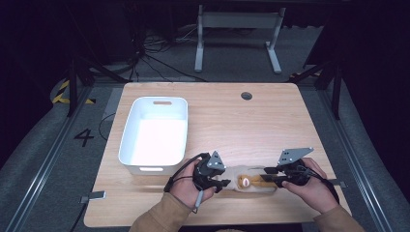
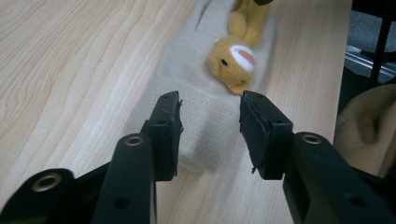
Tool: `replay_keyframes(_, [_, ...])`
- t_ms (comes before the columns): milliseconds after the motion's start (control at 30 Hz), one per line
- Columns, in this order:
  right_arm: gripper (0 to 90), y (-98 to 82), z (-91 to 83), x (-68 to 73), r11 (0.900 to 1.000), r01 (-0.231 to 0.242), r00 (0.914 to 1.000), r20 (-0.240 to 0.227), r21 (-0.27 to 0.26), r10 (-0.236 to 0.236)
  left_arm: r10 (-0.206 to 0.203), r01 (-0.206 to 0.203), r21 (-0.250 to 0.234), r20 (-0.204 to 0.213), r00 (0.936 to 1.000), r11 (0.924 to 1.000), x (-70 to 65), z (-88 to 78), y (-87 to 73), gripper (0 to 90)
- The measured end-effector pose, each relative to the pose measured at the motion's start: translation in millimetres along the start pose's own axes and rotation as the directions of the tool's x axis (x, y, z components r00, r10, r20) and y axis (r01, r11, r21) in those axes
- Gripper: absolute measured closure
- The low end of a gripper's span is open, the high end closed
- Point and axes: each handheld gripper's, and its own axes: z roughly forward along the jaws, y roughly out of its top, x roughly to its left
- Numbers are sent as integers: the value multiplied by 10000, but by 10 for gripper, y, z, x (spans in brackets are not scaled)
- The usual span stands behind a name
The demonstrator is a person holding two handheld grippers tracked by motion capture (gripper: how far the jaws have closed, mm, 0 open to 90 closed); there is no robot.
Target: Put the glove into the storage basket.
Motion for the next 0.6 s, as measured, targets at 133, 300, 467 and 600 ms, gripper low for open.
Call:
replay_keyframes(133, [625, -10, -5, -17, 9999, 4, 9999, -111, -121, -5, 344, -342, -142, 126, 9993, 9993, -9, 48, 38, 540])
replay_keyframes(300, [500, -19, 18, -16, 9996, 169, 9994, -285, -234, -176, 352, -362, 236, 433, 9984, 9991, 3, 130, 97, 517])
replay_keyframes(467, [423, -40, 62, -1, 9988, 355, 9991, -208, -324, -362, 256, -273, 319, 510, 9984, 9991, 25, 239, 184, 416])
replay_keyframes(600, [410, -70, 6, -31, 9986, 160, 9998, -136, -513, -167, 367, -394, 393, 669, 9971, 9985, 50, 334, 254, 324])
